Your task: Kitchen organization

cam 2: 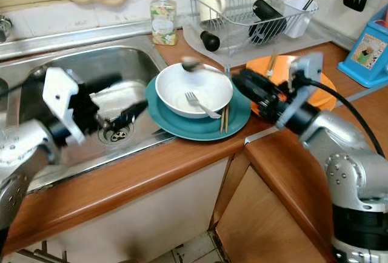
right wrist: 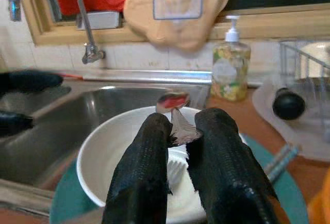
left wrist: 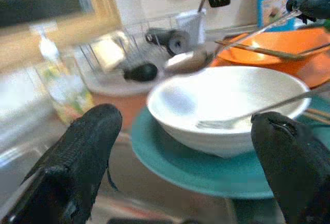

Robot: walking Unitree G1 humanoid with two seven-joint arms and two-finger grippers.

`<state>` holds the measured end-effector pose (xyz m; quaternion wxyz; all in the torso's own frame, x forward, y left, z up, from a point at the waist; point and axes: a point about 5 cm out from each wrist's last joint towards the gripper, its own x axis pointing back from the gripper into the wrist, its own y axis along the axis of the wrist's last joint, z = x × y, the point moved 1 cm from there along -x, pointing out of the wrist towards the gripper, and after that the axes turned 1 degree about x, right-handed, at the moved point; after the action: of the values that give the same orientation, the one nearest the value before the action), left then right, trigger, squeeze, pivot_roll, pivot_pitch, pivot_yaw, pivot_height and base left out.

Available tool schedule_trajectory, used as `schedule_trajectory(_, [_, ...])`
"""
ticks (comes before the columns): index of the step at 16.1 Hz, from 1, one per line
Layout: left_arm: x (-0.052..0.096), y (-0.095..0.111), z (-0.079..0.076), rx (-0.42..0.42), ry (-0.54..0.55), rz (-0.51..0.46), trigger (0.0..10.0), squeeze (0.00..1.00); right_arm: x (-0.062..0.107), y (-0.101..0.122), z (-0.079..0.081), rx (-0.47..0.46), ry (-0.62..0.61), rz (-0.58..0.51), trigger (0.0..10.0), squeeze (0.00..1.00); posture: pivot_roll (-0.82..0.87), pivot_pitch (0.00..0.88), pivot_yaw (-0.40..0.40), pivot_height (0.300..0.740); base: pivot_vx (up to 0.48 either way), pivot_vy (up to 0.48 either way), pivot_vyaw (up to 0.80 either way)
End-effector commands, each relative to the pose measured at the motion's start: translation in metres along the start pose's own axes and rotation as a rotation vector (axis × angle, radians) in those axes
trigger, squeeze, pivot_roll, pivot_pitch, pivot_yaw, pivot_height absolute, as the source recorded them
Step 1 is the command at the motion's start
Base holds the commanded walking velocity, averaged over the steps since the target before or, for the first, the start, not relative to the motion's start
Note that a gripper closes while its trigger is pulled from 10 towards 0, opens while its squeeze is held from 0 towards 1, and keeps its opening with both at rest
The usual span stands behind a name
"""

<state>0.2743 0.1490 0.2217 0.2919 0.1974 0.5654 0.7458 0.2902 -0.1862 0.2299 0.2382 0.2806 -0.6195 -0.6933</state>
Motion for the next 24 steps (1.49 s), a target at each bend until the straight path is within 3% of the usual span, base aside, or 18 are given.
schedule_trajectory(1, [-0.006, -0.001, -0.001, -0.109, -0.016, 0.021, 10.0, 0.00, -0.010, 0.009, 0.012, 0.047, 0.036, 0.003, 0.0, 0.00, -0.09, 0.000, 0.012, 0.740, 0.000, 0.000, 0.00])
schedule_trajectory(3, [-0.016, 0.001, 0.005, -0.247, 0.007, 0.024, 10.0, 0.00, -0.025, 0.018, 0.028, 0.071, 0.075, -0.016, 0.0, 0.00, -0.10, 0.000, 0.013, 0.740, 0.000, 0.000, 0.00])
schedule_trajectory(4, [-0.023, 0.003, 0.008, -0.320, 0.011, 0.023, 0.3, 0.00, -0.032, 0.018, 0.036, 0.083, 0.099, -0.009, 0.0, 0.00, -0.10, 0.000, 0.011, 0.740, 0.000, 0.000, 0.00])
schedule_trajectory(8, [-0.038, 0.008, 0.009, -0.460, 0.024, -0.026, 0.0, 0.00, -0.050, 0.012, 0.056, 0.059, 0.154, 0.017, 0.0, 0.00, -0.09, 0.000, 0.010, 0.740, 0.000, 0.000, 0.00])
schedule_trajectory(12, [-0.041, -0.003, 0.004, -0.514, -0.008, -0.006, 0.0, 0.00, -0.061, 0.005, 0.070, 0.033, 0.191, 0.035, 0.0, 0.00, -0.09, 0.000, 0.008, 0.740, 0.000, 0.000, 0.00])
schedule_trajectory(24, [-0.044, -0.014, 0.003, -0.597, -0.012, 0.001, 0.0, 0.00, -0.067, -0.006, 0.080, -0.001, 0.205, 0.072, 0.0, 0.00, -0.10, 0.000, 0.010, 0.740, 0.000, 0.000, 0.00])
